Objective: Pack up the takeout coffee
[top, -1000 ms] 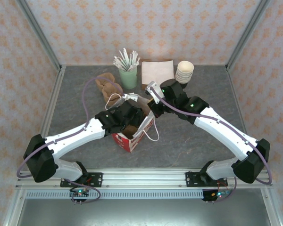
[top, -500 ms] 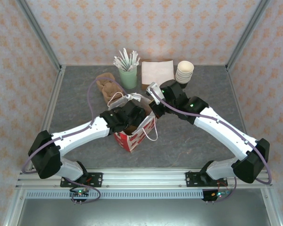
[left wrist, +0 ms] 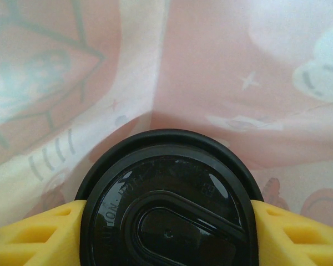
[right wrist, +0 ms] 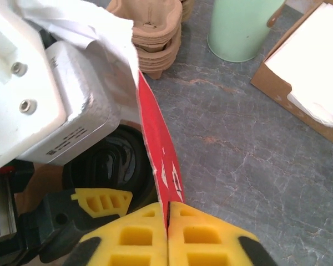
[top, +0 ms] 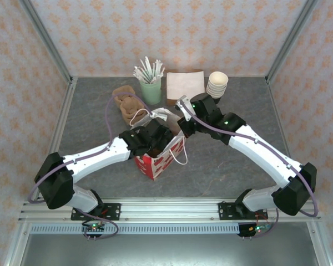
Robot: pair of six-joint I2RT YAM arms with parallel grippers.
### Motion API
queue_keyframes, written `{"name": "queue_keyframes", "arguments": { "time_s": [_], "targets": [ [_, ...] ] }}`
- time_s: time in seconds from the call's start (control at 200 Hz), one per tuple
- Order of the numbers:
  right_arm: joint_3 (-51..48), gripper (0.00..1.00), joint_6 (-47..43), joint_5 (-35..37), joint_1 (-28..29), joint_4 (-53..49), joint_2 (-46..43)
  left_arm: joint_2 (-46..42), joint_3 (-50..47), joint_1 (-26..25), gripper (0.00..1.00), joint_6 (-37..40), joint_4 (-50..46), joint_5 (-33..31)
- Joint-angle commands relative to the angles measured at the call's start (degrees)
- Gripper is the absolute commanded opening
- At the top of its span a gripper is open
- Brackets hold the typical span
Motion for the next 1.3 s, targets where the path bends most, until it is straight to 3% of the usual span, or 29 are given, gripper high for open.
{"name": "queue_keyframes", "arguments": {
  "time_s": [0.0, 0.305, 0.435, 0.796, 1.291],
  "targets": [
    [1.8, 0.22, 3.19, -1.16, -1.02, 1.83, 0.04, 1.57, -2.08, 0.72, 0.58, 0.62, -4.28, 0.26],
    [9.27, 0.62, 10.81, -2.14, -3.3, -3.75, 1.29, 2.32, -2.37, 0.9, 0.59, 0.9, -3.93, 1.15],
    [13.94, 0.71, 16.58, -0.13, -3.56, -9.21, 2.35, 2.76, -2.55, 1.0, 0.59, 0.76, -4.04, 1.61],
    [15.84, 0.69, 24.12, -9.81, -4.37, -12.78, 6.42, 3.96, -4.0, 1.16, 0.59, 0.6, -3.3, 2.8],
    [15.67, 0.7, 17.77, -6.7, -4.37, -13.81, 9.48, 5.31, -4.0, 1.7, 0.6, -0.7, -1.48, 3.04]
  ]
}}
